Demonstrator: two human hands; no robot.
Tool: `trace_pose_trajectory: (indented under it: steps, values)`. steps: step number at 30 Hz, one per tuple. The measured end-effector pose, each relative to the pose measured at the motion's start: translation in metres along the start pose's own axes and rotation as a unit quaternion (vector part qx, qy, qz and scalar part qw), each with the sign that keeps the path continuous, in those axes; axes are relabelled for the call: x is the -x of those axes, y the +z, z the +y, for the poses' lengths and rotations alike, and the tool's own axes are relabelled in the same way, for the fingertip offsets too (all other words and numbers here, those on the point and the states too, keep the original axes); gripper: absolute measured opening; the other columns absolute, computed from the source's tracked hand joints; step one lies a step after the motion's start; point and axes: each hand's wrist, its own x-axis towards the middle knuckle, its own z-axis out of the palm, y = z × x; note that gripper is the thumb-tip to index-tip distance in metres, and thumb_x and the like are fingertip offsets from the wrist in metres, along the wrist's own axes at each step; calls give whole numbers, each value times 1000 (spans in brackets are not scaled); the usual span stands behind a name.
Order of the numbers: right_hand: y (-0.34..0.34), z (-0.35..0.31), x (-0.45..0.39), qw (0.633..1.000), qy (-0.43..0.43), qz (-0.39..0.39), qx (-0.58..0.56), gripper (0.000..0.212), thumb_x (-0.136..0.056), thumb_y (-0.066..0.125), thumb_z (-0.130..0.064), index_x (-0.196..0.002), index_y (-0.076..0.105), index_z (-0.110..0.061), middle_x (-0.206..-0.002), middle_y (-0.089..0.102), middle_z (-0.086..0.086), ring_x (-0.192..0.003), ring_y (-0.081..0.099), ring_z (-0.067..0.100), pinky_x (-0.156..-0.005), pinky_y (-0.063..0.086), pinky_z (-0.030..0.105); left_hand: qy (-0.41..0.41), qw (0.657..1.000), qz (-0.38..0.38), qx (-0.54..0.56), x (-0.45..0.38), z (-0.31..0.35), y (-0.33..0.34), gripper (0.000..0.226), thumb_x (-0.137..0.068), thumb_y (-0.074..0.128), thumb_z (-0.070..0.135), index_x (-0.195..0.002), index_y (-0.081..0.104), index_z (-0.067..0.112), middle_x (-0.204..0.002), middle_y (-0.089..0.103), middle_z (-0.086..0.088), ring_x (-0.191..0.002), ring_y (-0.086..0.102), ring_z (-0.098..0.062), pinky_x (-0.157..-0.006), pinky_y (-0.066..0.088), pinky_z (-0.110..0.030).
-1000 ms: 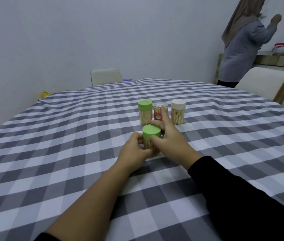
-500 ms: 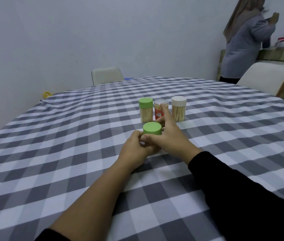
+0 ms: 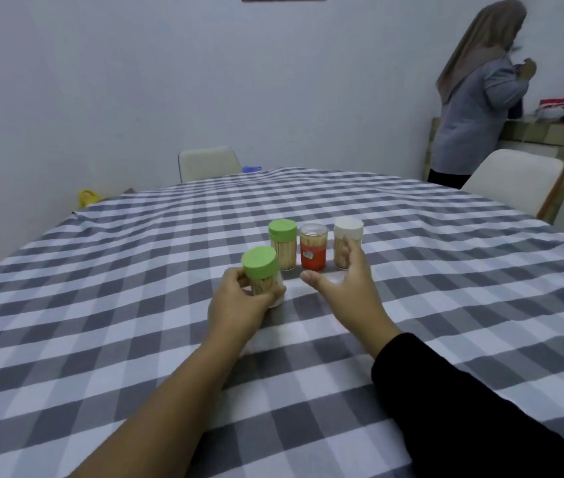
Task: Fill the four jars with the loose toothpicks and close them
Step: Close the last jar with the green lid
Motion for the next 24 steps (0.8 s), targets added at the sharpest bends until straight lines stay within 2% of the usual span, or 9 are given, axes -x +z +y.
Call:
trace_pose_trajectory:
  steps: [2,4,7,9,13,17,19,21,24]
  values:
    - [-7,5,-17,996,35,58,53,103,-68,82,-37,-147,18,-21,-150,29,2,-138,26,18,-110,28,35,-9,999,32,20,-20,2,-4,65,-71,80,41,-124,47,22,-124,58,3,-107,55,-16,-84,48,-31]
    - [-13,10,-33,990,64,83,91,118,-63,85,-40,-150,8,-19,-154,19,5,-143,15,21,-115,21,40,-16,999,47,16,-41,4,-3,69,-70,80,43,-126,46,21,-129,57,1,-113,55,-20,-90,48,-37]
    - [-16,19,-53,989,87,73,95,134,-56,89,-37,-149,-7,-24,-158,9,4,-145,9,22,-118,15,42,-44,998,51,-10,-68,1,6,66,-66,81,48,-118,46,25,-127,58,1,-115,54,-25,-94,48,-46]
    - [-13,26,-63,987,102,56,110,140,-54,90,-39,-148,-14,-28,-158,12,4,-145,12,26,-117,16,46,-52,996,55,-36,-79,-3,12,63,-65,82,50,-111,46,28,-123,59,3,-115,52,-26,-94,47,-47]
    - [-5,34,-67,984,99,46,139,138,-58,86,-44,-147,-19,-28,-157,17,5,-143,14,29,-117,14,50,-29,996,64,-54,-87,-9,21,68,-71,78,48,-125,43,25,-125,59,0,-116,51,-25,-100,41,-48]
    - [2,36,-65,981,67,91,160,134,-59,85,-47,-149,-12,-22,-155,22,4,-141,19,26,-117,13,48,-6,992,77,-104,-77,-3,31,111,-63,76,61,-147,14,23,-144,44,0,-133,37,-29,-110,27,-48]
    - [6,39,-65,978,62,105,169,132,-60,83,-49,-149,-10,-21,-156,21,3,-142,19,23,-118,6,47,-3,989,78,-126,-77,-4,39,124,-59,76,66,-150,4,23,-148,40,1,-136,35,-27,-110,22,-45]
    - [10,41,-66,975,58,113,184,130,-61,81,-52,-149,-9,-18,-156,21,3,-143,20,20,-117,-1,45,0,987,83,-136,-82,-7,45,122,-58,76,66,-148,6,23,-145,44,2,-132,41,-23,-107,23,-42]
    - [16,43,-65,969,66,125,201,126,-64,78,-54,-149,-6,-15,-155,23,5,-143,20,20,-116,-3,45,-2,984,96,-151,-87,-9,50,113,-59,76,66,-145,14,25,-138,52,4,-125,49,-21,-104,24,-40]
